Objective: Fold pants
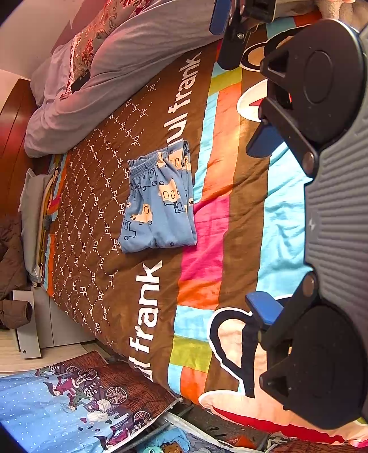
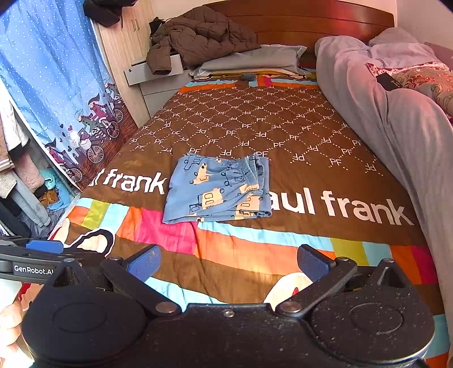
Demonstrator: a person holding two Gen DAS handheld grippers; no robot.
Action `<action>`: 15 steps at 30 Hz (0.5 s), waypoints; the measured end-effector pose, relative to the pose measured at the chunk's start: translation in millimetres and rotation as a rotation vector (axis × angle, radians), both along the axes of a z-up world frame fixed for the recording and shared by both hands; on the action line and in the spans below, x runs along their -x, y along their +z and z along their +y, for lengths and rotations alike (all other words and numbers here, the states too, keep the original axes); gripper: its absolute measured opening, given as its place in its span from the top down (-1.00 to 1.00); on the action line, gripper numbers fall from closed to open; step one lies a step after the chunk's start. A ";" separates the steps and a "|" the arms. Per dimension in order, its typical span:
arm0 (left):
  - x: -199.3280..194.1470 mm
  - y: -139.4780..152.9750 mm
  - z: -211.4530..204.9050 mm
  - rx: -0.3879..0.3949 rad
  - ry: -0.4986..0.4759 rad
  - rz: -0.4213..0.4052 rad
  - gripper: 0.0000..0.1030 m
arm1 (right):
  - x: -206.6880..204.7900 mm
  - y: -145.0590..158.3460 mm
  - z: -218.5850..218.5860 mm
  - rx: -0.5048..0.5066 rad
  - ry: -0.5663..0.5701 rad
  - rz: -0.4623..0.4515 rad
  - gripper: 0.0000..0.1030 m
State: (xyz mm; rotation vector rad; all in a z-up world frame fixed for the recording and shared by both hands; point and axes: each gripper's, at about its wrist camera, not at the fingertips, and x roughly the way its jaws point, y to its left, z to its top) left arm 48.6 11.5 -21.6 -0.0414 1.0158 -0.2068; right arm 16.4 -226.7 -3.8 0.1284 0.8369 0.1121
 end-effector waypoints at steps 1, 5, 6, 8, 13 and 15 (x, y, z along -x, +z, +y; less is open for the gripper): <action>-0.5 -0.2 -0.4 0.000 0.000 0.001 -0.99 | -0.6 0.1 0.8 0.002 0.002 -0.003 -0.98; -1.2 0.1 -1.4 0.003 -0.002 -0.004 -0.99 | -2.6 -0.3 1.5 0.003 0.006 -0.005 -0.98; -1.4 0.0 -1.6 0.005 -0.004 -0.005 -0.99 | -2.6 -0.2 1.8 0.006 0.006 -0.006 -0.98; -1.9 -0.2 -1.0 0.012 -0.006 -0.006 -0.99 | -3.0 -0.9 2.2 0.011 0.009 -0.007 -0.98; 3.4 6.7 -0.3 0.016 0.007 -0.071 -0.99 | -2.5 -2.1 1.9 0.019 0.012 -0.006 -0.98; 4.2 10.1 -0.1 0.032 0.001 -0.089 -0.99 | -2.2 -2.4 1.1 0.019 0.010 -0.005 -0.98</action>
